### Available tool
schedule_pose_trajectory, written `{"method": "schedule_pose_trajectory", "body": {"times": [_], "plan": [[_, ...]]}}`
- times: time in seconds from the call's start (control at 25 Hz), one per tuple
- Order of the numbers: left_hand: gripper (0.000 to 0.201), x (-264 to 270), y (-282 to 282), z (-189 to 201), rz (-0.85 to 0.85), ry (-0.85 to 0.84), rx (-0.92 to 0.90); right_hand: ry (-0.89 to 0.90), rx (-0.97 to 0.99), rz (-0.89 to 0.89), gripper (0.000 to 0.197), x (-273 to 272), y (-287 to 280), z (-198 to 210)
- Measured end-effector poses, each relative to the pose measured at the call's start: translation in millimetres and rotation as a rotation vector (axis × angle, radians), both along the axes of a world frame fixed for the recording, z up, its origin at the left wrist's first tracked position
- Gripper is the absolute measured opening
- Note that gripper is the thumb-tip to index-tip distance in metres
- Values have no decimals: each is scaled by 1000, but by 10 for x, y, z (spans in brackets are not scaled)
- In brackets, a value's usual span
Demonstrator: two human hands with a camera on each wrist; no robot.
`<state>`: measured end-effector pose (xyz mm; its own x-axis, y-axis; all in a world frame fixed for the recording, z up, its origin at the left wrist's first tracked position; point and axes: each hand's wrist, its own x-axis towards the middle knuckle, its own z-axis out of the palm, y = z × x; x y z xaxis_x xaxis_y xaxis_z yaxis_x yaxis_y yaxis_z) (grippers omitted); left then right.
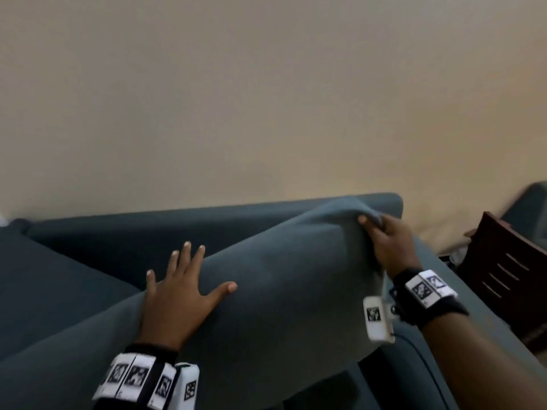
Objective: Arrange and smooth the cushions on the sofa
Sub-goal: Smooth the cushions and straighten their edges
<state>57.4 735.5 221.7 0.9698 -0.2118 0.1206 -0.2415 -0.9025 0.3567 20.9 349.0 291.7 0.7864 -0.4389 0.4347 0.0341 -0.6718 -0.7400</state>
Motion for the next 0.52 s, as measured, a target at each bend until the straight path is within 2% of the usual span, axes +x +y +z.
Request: {"method": "schedule_pose_trajectory", "body": {"times": [0.08,0.12,0.2,0.28,0.32,0.4,0.48,0.52], "plan": [[110,-12,-200,-689,-74,232,92,352,103,-100,48,-201,-639,-960],[107,-83,-330,-976,-147,290,105,511,122,-150,48,-305,-918,-1321],[103,-197,-579,-1264,-253,267,181,718,146,-304,36,-386,-1256,-1648],[92,-123,-750,-1235,-156,147,171,722,-38,-349,42,-188,-1312,-1626],[89,-60,-781,-1173,-123,112,156,687,-220,-309,49,-52,-1253,-1538],[86,29,-681,-1162,-173,52,196,645,-511,-12,59,342,-1005,-1451],[82,88,-389,-1207,-246,19,251,750,-581,319,66,657,-685,-1469],[79,133,-177,-1227,-218,19,268,828,-632,399,70,752,-594,-1546]]}}
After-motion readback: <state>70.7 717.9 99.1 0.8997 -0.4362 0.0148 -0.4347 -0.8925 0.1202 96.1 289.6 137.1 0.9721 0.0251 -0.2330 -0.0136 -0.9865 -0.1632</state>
